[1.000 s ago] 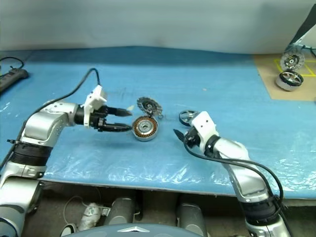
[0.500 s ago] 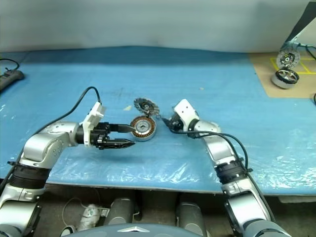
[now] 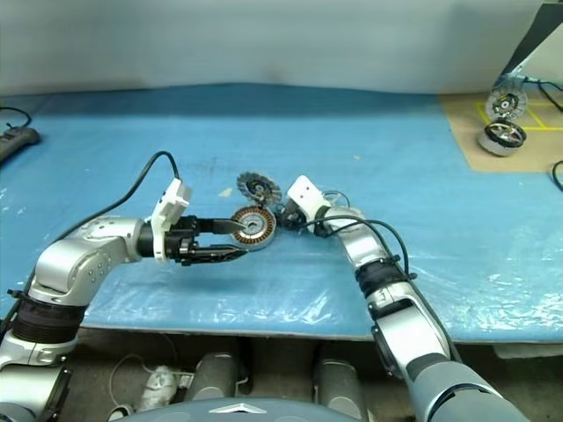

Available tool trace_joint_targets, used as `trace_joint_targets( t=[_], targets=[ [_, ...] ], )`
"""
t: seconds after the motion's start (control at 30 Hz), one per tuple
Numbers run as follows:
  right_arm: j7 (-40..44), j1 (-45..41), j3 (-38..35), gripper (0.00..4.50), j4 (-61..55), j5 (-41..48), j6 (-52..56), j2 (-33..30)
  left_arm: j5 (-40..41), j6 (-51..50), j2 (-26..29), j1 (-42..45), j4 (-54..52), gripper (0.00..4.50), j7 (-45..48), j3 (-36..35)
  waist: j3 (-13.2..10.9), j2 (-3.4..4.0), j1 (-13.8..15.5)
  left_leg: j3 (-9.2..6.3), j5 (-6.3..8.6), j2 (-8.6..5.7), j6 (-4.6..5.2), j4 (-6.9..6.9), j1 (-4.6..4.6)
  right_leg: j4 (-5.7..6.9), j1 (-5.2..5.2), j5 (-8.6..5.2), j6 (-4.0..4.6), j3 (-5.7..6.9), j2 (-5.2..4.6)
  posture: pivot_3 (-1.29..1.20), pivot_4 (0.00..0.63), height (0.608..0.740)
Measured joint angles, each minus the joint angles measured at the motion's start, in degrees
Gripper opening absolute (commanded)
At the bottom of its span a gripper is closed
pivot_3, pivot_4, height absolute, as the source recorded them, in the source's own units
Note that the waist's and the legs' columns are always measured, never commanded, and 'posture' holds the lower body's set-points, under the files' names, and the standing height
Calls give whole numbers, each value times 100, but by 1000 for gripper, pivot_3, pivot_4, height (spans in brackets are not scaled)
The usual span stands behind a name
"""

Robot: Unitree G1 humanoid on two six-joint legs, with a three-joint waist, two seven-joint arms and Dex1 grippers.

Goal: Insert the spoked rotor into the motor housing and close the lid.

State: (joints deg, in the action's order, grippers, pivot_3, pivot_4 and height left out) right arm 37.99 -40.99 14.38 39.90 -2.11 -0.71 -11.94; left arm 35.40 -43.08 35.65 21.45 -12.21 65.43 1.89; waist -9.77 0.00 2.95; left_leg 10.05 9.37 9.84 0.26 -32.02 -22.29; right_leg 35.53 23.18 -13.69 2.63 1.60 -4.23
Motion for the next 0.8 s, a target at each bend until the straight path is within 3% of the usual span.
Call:
trace_joint_targets(
  t=[0.23, 0.33, 0.57, 0.8],
  targets=[
    [70, -121, -415, 3557, 432, 248, 122, 311, 6, -50, 58, 90, 1, 3352, -72, 17, 0, 0, -41, -1, 13, 2, 20, -15, 36, 8, -36, 2, 4, -3, 0, 0, 150, 740],
    [59, 25, -424, 2904, 421, 230, 162, 366, 16, -53, 95, 94, 4, 3395, -63, 41, 0, 0, -37, -1, 13, 2, 20, -13, 29, 6, -29, 2, 4, -2, 0, 0, 150, 740],
    [24, 269, -305, 546, 57, 80, 215, 466, -8, 48, 157, 101, 117, 3395, 69, 70, 1, -1, -34, -1, 14, 2, 20, -13, 46, 6, -44, 3, 4, -4, 0, 0, 150, 740],
    [38, 509, -302, 558, -465, 78, 481, 364, -95, 295, 160, 107, 467, 3395, 214, 80, 0, -2, -6, -1, 14, -2, 19, 8, 40, -16, -41, 2, 4, -5, -2, 0, 150, 740]
  ],
)
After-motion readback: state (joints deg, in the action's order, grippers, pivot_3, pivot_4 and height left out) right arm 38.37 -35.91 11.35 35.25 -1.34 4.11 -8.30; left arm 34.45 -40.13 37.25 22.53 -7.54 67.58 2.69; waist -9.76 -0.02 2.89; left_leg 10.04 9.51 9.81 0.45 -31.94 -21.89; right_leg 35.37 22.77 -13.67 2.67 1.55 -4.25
